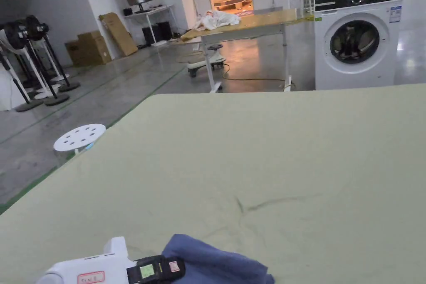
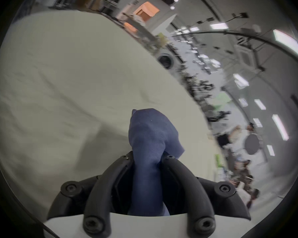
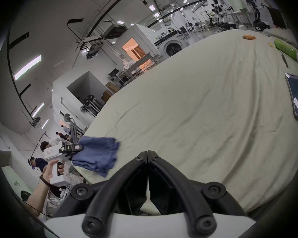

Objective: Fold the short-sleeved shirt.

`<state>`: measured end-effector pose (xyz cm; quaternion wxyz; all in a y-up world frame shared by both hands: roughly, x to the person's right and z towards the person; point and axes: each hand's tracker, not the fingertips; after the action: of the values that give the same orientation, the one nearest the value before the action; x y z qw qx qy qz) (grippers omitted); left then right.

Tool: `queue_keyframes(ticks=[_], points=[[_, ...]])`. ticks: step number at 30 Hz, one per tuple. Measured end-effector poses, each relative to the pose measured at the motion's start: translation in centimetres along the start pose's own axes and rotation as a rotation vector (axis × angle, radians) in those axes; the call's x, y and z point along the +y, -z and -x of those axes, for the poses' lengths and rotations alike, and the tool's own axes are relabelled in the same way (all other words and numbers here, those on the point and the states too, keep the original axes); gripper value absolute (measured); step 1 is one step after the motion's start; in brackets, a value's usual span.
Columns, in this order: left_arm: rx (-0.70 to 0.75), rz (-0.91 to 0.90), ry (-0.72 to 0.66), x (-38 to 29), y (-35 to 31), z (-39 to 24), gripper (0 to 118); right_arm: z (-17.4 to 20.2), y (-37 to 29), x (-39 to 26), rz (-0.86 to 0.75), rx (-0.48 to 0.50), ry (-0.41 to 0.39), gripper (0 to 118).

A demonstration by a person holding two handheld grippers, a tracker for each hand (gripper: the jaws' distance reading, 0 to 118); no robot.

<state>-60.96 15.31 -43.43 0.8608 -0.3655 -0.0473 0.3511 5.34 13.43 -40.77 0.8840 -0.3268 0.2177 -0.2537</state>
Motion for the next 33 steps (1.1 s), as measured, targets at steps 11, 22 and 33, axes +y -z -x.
queue_keyframes(ticks=[11,22,33], points=[[0.42,-0.178,0.063,4.0,-4.1,3.2,62,-2.2,-2.6,-0.5,-0.036,-0.049,0.065,0],[0.272,-0.657,0.591,-4.6,-11.2,-15.3,68,3.5,-7.0,4.1,-0.261,-0.208,-0.319,0],[0.176,-0.852,0.78,-16.5,-8.1,-25.8,31,7.0,-10.3,4.6,-0.469,-0.165,-0.475,0]])
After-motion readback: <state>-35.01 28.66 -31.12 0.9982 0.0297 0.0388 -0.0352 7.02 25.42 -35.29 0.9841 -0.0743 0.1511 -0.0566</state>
